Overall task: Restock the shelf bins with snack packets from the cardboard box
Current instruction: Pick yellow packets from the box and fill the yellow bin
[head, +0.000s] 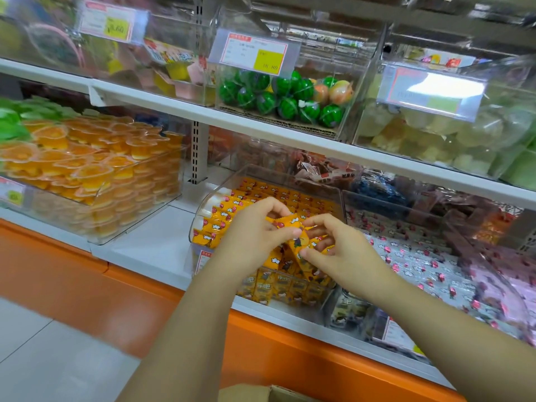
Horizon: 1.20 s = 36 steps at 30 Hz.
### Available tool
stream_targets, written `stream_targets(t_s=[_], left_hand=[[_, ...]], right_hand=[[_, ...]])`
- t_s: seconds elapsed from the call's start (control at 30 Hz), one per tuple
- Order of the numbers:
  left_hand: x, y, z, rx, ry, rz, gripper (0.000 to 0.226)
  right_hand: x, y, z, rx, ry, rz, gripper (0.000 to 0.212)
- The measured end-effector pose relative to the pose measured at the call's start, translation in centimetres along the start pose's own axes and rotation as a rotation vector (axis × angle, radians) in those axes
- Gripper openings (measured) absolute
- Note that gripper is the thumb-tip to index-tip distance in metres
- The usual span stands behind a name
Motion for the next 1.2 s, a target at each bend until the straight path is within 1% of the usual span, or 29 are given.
stream_targets(t_s=[0.1,0.2,0.27,0.3,0.37,0.43,0.5,0.57,0.6,0.67,0.73,0.8,0.83,0.9,1.0,1.07,1.13,1.2], left_hand=[[-0.5,0.3,0.6,0.047,0.066,0.040,0.021],[-0.2,0.2,0.9,0.082,0.130,-0.010,0.025],[0.3,0.0,0.5,0.063,0.177,-0.074,0.026],[0.4,-0.1,0.3,0.045,0.204,-0.106,0.026],[0.5,0.0,0.0,0.019,0.285,-0.138,0.022],[0.6,0.1,-0.2,0.033,0.388,-0.137,0.019],[0.9,0.2,-0.6,0.024,0.474,-0.177,0.019],[1.4,0.3,-1.1,-0.005,0.576,-0.248,0.018],[1.6,0.3,-1.4,-0.014,0.626,-0.272,0.018],[2.0,0.4,-1.6,-0.028,0.675,-0.299,0.019],[2.0,0.4,-1.7,-0.047,0.641,-0.291,0.020],[1.9,0.1,-1.4,-0.050,0.590,-0.252,0.022],[1.9,-0.2,-1.0,-0.033,0.568,-0.217,0.023],[1.9,-1.4,-0.4,0.022,0.516,-0.120,0.022],[2.3,-4.1,0.0,0.117,0.450,0.059,0.020],[2.8,-5.8,-0.2,0.160,0.436,0.139,0.017],[4.0,-7.4,-0.5,0.165,0.413,0.161,0.015],[6.2,-9.0,-0.9,0.140,0.402,0.125,0.014]], right_hand=[[0.3,0.5,-0.4,-0.030,-0.006,-0.004,0.042],[1.0,0.6,0.0,-0.059,-0.036,-0.012,0.052],[1.8,0.1,0.8,-0.063,-0.046,-0.015,0.049],[2.1,-0.2,1.1,-0.061,-0.067,-0.011,0.043],[2.5,-0.7,1.5,-0.064,-0.159,0.005,0.028],[2.7,-0.9,1.8,-0.121,-0.319,0.049,0.024],[3.1,-0.9,2.0,-0.231,-0.531,0.124,0.022],[3.7,-0.9,2.1,-0.274,-0.673,0.160,0.025],[3.9,-0.8,2.3,-0.278,-0.712,0.156,0.031],[4.1,-0.6,2.4,-0.296,-0.764,0.115,0.043],[4.0,-0.3,2.3,-0.283,-0.788,0.037,0.049],[3.7,-0.1,2.1,-0.253,-0.779,-0.028,0.055],[3.5,-0.4,2.0,-0.264,-0.780,-0.031,0.056],[3.1,-1.8,1.7,-0.317,-0.771,0.045,0.046],[2.4,-5.5,1.9,-0.358,-0.557,0.177,0.035],[2.3,-8.4,2.5,-0.313,-0.394,0.209,0.034],[2.3,-11.4,4.0,-0.256,-0.274,0.211,0.031],[2.7,-14.7,6.3,-0.181,-0.198,0.212,0.023]])
Point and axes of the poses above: each hand's wrist, its own y-axis towards the middle knuckle, its own x-axis out of the palm, z = x × y, the point moved 2 cm from there along y, towards the middle knuckle, and after that the axes turned 11 degrees about y, right-handed, at the moved point
